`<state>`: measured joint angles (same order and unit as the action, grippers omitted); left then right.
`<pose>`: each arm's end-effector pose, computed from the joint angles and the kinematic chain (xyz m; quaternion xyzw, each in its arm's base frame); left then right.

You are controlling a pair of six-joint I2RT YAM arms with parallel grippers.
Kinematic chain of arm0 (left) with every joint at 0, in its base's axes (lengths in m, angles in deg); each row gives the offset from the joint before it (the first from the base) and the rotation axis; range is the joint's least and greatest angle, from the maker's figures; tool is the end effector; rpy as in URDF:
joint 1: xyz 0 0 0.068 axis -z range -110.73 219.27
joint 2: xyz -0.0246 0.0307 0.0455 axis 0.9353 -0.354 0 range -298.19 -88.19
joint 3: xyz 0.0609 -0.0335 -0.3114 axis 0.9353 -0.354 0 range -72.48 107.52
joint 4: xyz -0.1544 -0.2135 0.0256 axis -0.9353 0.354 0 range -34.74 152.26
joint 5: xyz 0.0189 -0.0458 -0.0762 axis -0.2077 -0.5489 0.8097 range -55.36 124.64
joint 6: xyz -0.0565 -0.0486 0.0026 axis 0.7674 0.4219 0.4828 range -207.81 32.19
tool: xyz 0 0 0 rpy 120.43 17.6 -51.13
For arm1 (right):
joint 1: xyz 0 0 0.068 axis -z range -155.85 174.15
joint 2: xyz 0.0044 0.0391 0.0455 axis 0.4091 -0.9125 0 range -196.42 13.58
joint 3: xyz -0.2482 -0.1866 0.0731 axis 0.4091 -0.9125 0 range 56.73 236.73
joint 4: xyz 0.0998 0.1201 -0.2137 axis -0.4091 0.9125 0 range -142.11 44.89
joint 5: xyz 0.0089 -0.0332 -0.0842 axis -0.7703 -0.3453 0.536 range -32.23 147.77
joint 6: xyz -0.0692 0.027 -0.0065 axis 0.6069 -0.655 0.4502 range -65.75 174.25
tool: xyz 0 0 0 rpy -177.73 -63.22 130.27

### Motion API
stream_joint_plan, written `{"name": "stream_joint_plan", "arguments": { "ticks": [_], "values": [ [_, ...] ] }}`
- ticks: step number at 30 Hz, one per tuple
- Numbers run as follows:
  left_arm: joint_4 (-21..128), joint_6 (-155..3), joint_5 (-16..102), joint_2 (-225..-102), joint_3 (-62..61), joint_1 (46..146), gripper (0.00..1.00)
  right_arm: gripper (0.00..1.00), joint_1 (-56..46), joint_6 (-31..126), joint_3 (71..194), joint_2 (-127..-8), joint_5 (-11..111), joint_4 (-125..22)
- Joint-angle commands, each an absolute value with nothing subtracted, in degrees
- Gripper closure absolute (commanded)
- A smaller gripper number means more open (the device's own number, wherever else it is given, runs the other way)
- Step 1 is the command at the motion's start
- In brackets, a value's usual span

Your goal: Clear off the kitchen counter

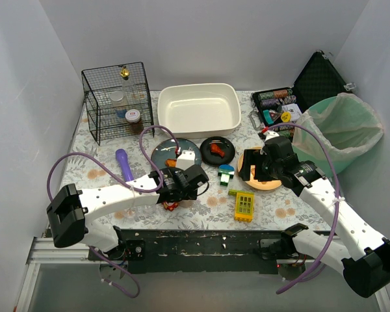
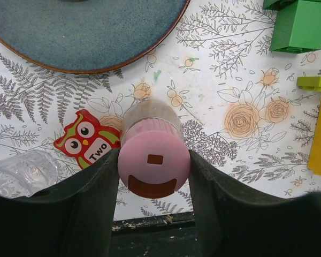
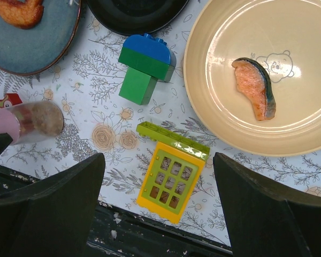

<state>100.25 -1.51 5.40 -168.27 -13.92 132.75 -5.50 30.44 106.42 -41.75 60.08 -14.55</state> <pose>0.1483 -0.2285 0.2672 -0.2378 0.9185 -0.1257 0.2899 0.1712 0.0945 0.3115 -0.0387 0.9168 0.1622 0.3630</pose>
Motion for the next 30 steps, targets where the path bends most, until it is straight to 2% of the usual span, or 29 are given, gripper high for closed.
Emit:
{"name": "stream_joint_plan", "arguments": {
  "ticks": [1,3,4,6,10,14,22,30],
  "values": [
    [100.3,-2.3,2.0,-166.7,-11.8,132.5,0.87,0.10,-5.6,30.6,105.5,-41.4,59.2,-16.0],
    [101.4,-2.5,0.5,-165.5,-10.0,132.3,0.99,0.10,-5.6,30.7,105.4,-41.3,59.3,-15.8],
    [102.1,-2.8,0.1,-164.7,-8.9,131.9,1.00,0.10,-5.6,30.8,105.4,-41.2,59.4,-15.9],
    [101.1,-4.7,2.0,-162.3,-8.2,129.2,1.00,0.10,-5.7,30.7,105.2,-41.2,59.4,-16.0],
    [95.1,-10.0,10.7,-154.7,-8.2,117.6,1.00,0.10,-5.6,30.8,105.3,-41.5,58.7,-16.2],
    [92.2,-15.6,15.2,-152.4,-4.6,109.1,1.00,0.10,-5.7,30.8,105.2,-41.4,58.6,-16.4],
    [88.9,-26.4,21.1,-157.3,3.3,87.1,1.00,0.10,-5.6,31.0,106.0,-40.8,58.8,-15.5],
    [85.7,-25.2,28.5,-163.2,6.9,63.2,1.00,0.10,-5.6,31.7,107.4,-40.0,59.6,-14.1]
  ]
}}
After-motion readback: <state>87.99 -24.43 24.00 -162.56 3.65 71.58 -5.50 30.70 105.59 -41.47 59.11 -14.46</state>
